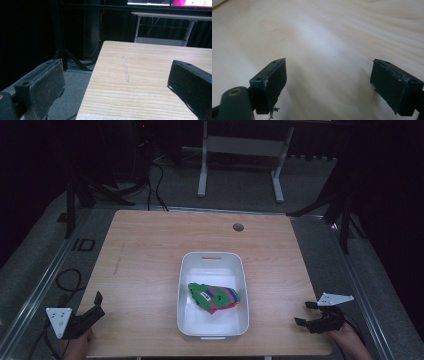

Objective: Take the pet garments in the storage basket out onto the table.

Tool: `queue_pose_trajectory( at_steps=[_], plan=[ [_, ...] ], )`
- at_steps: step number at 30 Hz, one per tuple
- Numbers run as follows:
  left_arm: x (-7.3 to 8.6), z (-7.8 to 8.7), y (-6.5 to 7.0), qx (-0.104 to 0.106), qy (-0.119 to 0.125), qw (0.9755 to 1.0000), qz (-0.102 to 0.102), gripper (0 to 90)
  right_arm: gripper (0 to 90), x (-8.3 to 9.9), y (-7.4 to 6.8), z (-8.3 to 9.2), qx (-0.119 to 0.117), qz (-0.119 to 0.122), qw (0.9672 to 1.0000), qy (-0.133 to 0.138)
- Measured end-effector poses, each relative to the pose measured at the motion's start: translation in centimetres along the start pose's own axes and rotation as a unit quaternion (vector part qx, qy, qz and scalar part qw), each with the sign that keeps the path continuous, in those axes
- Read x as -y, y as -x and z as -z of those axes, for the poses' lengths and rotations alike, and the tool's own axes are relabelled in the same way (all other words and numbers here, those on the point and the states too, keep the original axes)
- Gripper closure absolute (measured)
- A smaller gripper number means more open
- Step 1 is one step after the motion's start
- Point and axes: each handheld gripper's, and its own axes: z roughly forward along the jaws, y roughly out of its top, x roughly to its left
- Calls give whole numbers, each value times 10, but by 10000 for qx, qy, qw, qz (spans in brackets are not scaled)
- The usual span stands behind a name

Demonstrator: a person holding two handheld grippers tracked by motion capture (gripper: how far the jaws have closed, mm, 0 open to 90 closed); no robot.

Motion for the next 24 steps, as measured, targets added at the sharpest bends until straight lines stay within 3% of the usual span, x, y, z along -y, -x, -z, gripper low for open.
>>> queue_pose_trajectory(
  at_steps=[3, 9, 15, 20, 24],
  plan=[
    [0, 0, 0, 6, -2, 10000, 0, 13, 134, -4, -7, 0, -279, 270, 9989, -281],
    [0, 0, 0, 16, -3, 10000, 4, 14, 132, -19, -24, -2, -400, 584, 9956, -610],
    [0, 0, -1, 27, -7, 10000, 6, 14, 130, -38, -44, -9, -592, 1144, 9867, -994],
    [0, 0, -1, 32, -10, 10000, 5, 14, 132, -55, -55, -14, -796, 1329, 9794, -1292],
    [0, 0, -1, 36, -8, 10000, 2, 14, 132, -69, -62, -15, -895, 1433, 9779, -1229]
  ],
)
